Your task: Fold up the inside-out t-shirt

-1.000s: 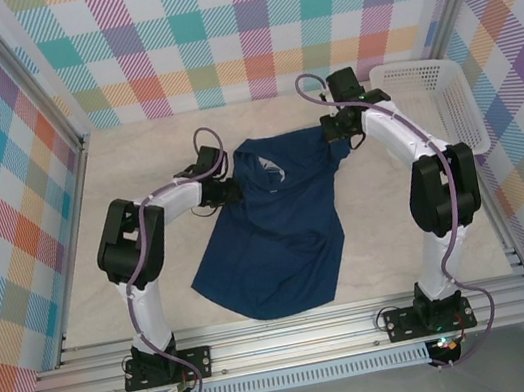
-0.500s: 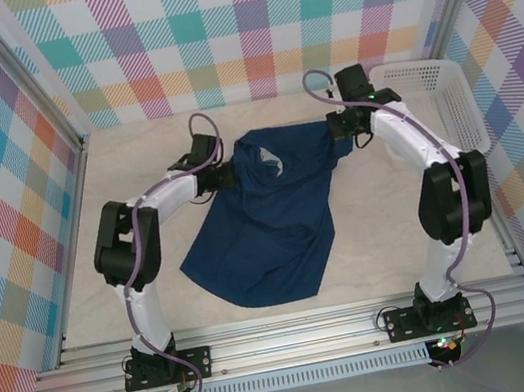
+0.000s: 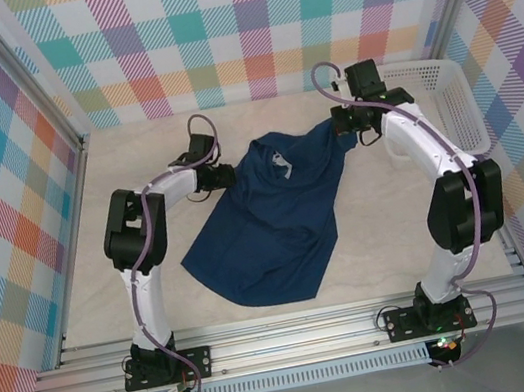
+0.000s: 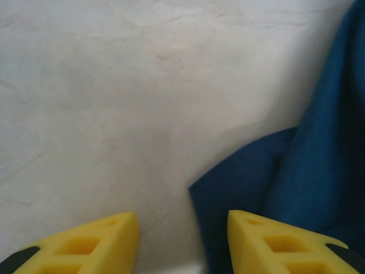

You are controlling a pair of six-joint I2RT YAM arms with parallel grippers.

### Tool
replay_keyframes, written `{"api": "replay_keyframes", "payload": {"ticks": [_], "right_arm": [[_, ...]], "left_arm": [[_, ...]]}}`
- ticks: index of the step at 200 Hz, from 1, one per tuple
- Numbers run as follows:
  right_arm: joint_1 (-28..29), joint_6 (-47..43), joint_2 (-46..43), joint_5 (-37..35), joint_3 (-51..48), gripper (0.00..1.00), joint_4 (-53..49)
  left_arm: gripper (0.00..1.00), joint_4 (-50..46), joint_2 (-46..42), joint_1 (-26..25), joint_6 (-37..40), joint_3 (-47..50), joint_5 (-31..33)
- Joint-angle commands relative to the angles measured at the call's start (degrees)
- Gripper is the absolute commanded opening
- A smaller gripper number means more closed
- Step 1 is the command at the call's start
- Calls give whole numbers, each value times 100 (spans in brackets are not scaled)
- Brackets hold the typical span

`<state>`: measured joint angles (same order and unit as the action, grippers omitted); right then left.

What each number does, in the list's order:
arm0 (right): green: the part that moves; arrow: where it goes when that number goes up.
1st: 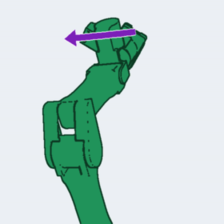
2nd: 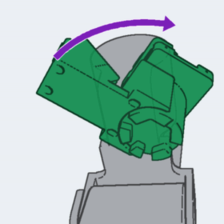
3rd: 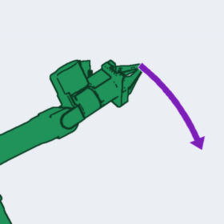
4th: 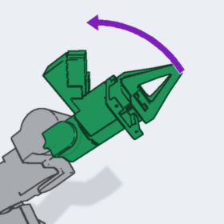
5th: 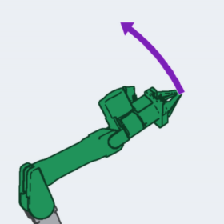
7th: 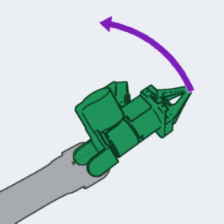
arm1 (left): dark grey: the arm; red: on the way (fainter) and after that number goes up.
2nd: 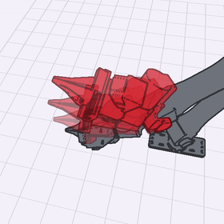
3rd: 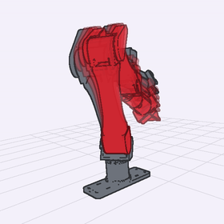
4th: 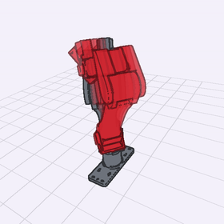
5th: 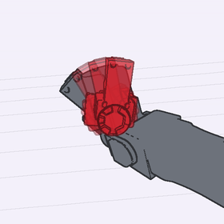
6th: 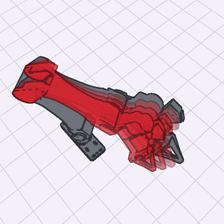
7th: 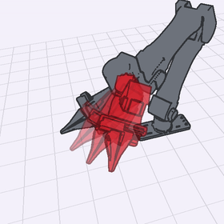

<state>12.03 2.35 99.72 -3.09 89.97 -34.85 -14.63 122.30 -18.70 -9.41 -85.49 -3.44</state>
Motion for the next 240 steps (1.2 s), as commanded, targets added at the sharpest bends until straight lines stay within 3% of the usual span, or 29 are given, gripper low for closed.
{"api": "replay_keyframes", "payload": {"ticks": [1,31,54,82,108,151,177,205,225,240], "right_arm": [[9,55,23,142,-15,0,52],[8,62,67,168,-75,0,75],[5,55,111,177,-87,0,100],[9,62,158,204,-85,0,106],[10,47,189,204,-94,0,98],[8,37,215,161,-86,0,84],[9,-4,117,70,44,0,43],[-7,-106,-454,-286,439,0,-122],[-60,-115,-1359,-443,678,0,-76],[-71,-112,-2235,-467,585,0,217]], "left_arm": [[49,-83,98,-37,-43,-231,-381],[51,79,-54,-55,-120,-56,-296],[53,537,-242,-64,-114,184,-729],[50,192,10,-150,67,-115,-576],[40,130,136,-178,98,-186,-485],[14,-83,264,-179,217,-500,-474],[6,-393,86,-176,313,-681,-256],[1,-868,-775,-144,576,-1021,423],[0,-1169,-2044,-101,787,-1150,856],[0,-826,-3284,-14,748,-837,1072]]}}
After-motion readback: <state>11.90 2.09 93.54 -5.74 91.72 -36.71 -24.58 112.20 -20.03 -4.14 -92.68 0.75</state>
